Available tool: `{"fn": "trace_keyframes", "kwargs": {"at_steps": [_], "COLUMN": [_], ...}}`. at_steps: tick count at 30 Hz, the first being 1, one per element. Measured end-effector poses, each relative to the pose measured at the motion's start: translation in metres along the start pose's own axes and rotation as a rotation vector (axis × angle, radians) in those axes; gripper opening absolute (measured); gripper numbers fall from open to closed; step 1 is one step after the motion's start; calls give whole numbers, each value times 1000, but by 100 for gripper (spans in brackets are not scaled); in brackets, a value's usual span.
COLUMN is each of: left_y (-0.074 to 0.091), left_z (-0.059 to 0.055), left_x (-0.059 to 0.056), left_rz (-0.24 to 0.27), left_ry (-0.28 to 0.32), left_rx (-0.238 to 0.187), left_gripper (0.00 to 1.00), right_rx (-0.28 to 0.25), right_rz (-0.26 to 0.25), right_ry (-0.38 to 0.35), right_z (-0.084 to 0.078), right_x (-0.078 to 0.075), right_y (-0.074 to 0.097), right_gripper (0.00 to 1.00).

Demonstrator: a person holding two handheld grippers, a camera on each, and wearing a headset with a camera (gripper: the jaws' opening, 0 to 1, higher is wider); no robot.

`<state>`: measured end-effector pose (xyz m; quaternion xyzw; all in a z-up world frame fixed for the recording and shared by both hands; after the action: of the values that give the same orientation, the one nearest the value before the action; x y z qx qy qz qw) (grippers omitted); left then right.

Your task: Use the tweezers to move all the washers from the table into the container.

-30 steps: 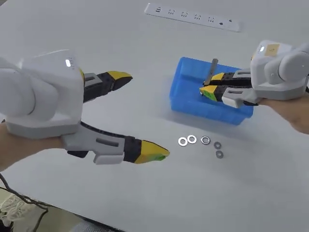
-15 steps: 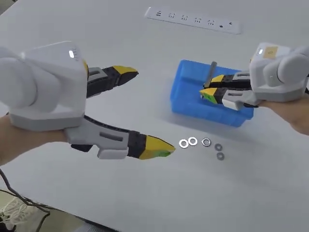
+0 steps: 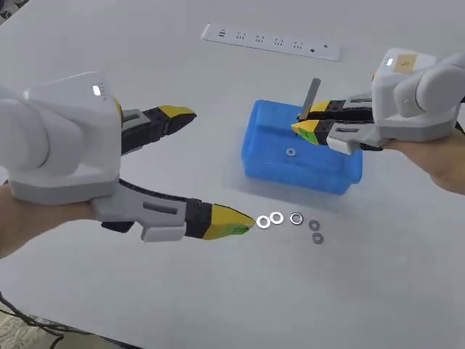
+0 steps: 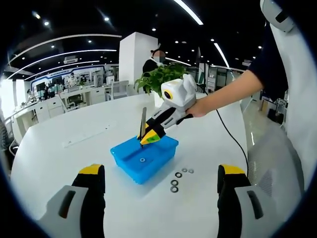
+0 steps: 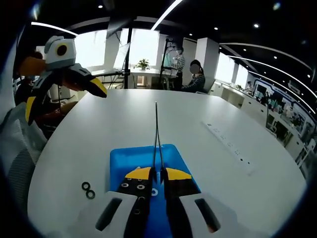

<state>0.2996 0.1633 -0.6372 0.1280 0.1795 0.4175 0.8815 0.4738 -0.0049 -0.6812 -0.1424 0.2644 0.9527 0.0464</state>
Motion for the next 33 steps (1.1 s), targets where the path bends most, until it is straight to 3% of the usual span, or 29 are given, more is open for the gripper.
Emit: {"fn": "trace_keyframes", "kwargs": {"at_steps": [5,9,12,16,19,21,28,30,32,33], "left_y": [-5,-15,-30,-54,-71,-78,-104,-108,-108,-107], "left_z": [4,17,31,53,71,76,77,77,80,81], "left_x": [0,4,10,21,16,18,15,14,11,10], "left_rz": [-12,-46,-67,-72,-157,-167,-290,-315,-328,-343], "left_ry": [9,10,-44,-165,-190,-227,-253,-266,-353,-331], "left_rx": [-12,-56,-61,-39,-48,-40,30,47,64,60], "left_gripper": [99,96,92,90,75,66,44,32,13,11], "right_rx": [5,21,24,26,27,25,34,37,35,33], "right_rz": [-16,-3,5,15,24,26,46,54,63,64], "right_ry": [13,41,43,51,53,51,54,58,58,63], "right_z": [6,7,8,10,11,11,9,9,9,10], "right_x": [1,7,12,15,17,18,22,23,23,24], "right_y": [16,23,25,25,24,23,18,17,16,16], "right_gripper": [10,10,10,10,10,10,10,10,10,10]}}
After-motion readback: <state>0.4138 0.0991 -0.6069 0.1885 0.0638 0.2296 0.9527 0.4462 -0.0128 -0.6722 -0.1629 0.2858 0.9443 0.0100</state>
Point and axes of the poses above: the centre of the closed fingertips' face, and the gripper's own axes: y roughly backward along the fingers, x roughly to its left, z roughly out of its top, the point moved 9 cm from there along y, roughly backward along the fingers, and after that the axes turned 11 degrees about y, right-handed, at the moved point
